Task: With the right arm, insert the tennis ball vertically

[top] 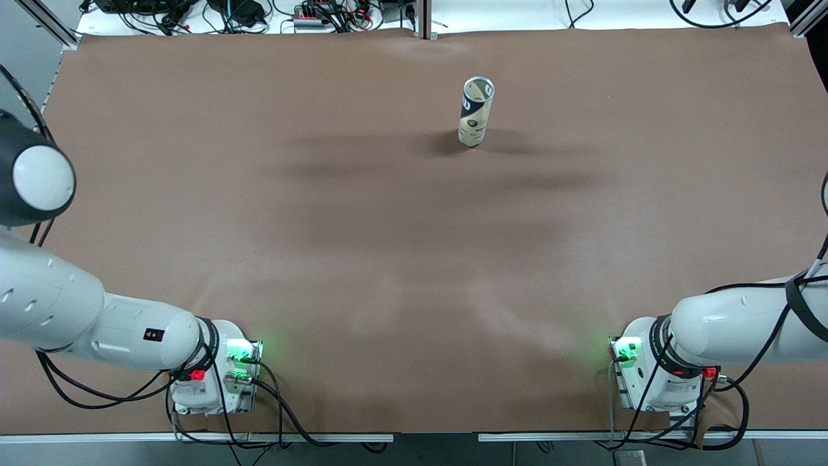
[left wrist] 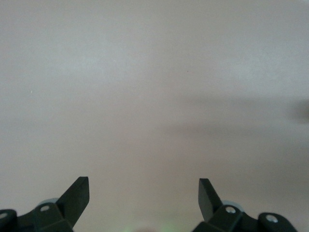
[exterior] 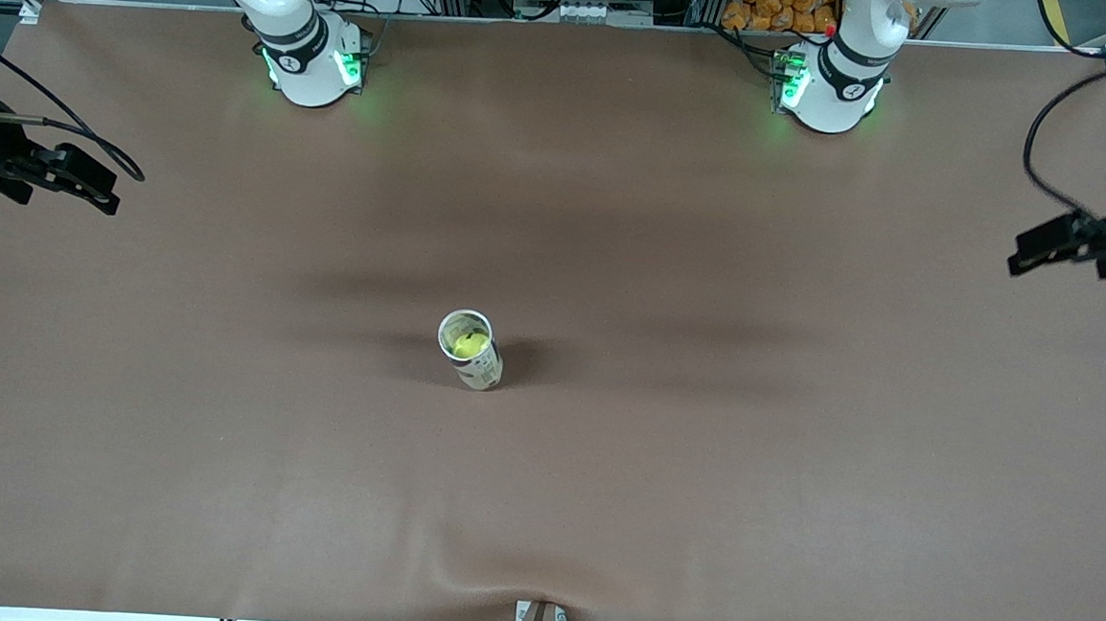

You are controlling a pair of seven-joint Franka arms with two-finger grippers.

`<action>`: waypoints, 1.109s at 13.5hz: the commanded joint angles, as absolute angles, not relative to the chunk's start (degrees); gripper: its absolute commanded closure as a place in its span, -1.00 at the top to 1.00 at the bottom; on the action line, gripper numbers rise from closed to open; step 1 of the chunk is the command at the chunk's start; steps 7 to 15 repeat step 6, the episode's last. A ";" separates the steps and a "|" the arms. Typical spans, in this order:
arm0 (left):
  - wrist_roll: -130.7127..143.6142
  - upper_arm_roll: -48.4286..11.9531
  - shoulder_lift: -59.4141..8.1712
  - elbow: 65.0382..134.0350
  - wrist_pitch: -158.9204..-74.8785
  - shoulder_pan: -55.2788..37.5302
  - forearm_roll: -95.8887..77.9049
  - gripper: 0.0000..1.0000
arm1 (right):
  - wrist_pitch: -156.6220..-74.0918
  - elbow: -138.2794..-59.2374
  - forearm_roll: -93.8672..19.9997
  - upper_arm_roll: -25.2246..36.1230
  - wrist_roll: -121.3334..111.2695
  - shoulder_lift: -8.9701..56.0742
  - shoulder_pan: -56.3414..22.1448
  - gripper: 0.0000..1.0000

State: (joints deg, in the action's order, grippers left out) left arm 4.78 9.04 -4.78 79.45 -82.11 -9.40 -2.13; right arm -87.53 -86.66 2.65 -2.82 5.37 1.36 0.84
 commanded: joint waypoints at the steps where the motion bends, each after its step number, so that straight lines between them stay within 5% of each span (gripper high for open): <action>1: 9.40 8.17 -1.68 81.12 -80.60 -8.96 -1.76 1.00 | -86.22 -85.17 2.20 -2.99 4.75 0.53 1.84 1.00; 15: 9.49 8.26 -3.25 80.42 -80.33 -9.84 -0.70 1.00 | -86.22 -84.46 1.85 -2.99 5.01 0.96 1.93 1.00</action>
